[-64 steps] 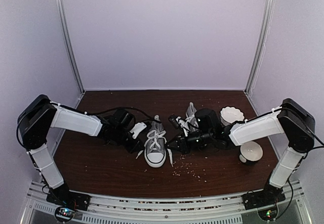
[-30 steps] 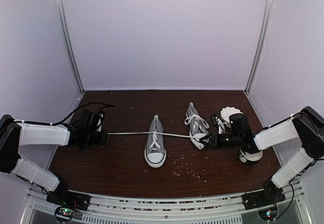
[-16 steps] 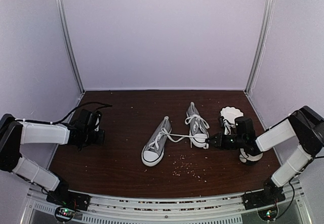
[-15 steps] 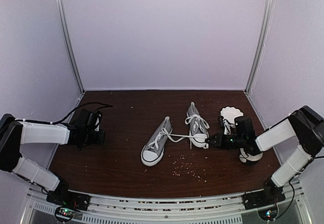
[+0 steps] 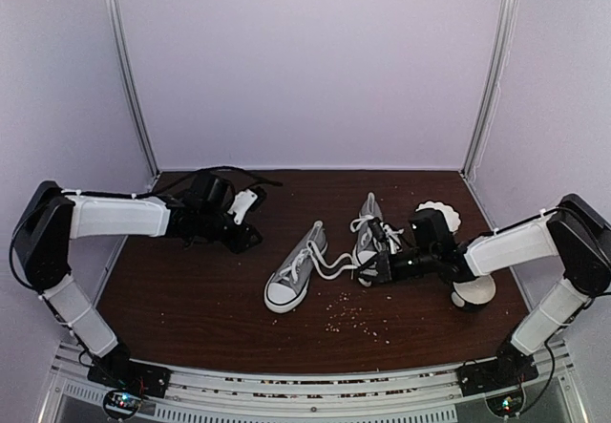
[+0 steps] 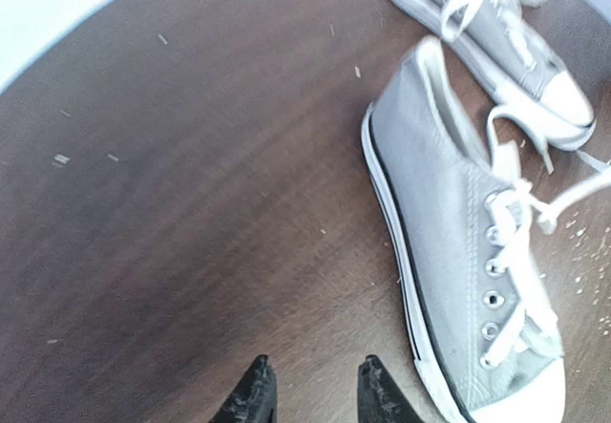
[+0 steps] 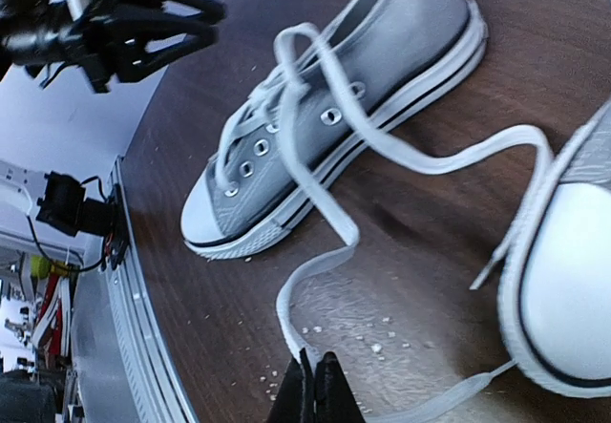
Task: Tie the shoes
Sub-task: Place the half-tied shoelace at the center of the board.
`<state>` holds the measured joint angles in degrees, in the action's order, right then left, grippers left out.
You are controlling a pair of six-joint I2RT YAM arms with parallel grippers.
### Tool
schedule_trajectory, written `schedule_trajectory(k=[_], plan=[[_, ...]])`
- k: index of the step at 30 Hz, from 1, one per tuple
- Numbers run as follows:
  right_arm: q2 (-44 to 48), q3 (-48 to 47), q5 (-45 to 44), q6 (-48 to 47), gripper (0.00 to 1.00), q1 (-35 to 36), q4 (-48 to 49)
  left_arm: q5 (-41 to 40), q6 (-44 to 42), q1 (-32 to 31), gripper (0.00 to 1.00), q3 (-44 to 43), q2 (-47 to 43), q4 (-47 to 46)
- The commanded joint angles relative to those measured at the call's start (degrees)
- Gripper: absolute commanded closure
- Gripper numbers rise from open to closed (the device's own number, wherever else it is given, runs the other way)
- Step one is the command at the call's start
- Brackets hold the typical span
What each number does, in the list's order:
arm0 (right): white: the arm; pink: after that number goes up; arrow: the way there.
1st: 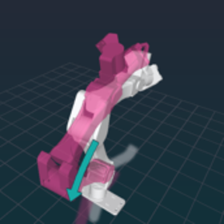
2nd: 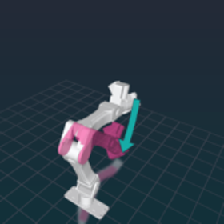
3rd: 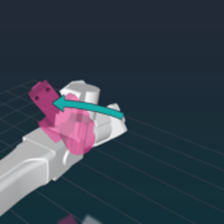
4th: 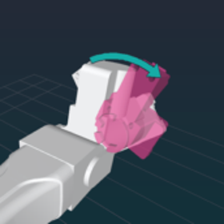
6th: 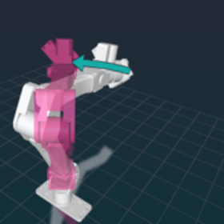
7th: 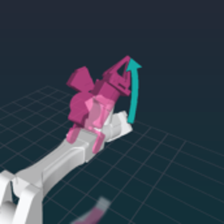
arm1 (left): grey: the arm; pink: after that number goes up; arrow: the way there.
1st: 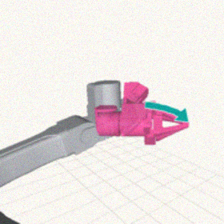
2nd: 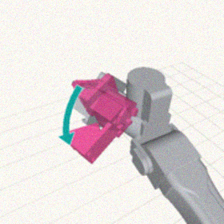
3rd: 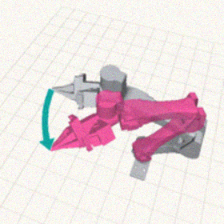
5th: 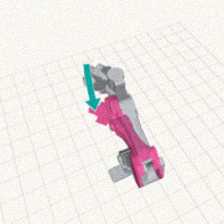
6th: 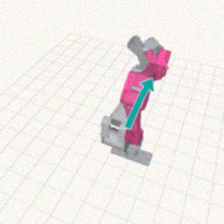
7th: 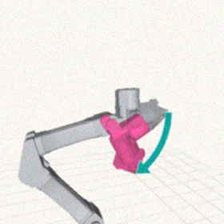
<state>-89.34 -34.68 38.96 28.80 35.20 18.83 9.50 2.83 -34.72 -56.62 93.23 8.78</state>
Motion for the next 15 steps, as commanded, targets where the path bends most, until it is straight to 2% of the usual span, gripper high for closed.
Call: schedule_trajectory(k=[1,6,10,15], plan=[[-1.27,-2.46,1.93,-3.44,1.00,3.68,-7.55,2.24,-1.82,-3.76,0.69,-3.65,8.26,5.20],[-2.62,-3.48,3.51,-3.67,1.00,6.35,-11.74,3.20,-1.89,-7.62,0.71,-5.77,11.38,5.89],[-2.64,-5.98,-2.20,-7.49,0.99,9.57,-24.19,4.15,-1.30,-8.07,0.73,-4.84,11.24,5.75],[-2.32,-11.75,-8.32,-11.58,0.74,10.90,-36.53,3.98,-1.21,-8.27,0.73,-3.89,10.84,5.67]])
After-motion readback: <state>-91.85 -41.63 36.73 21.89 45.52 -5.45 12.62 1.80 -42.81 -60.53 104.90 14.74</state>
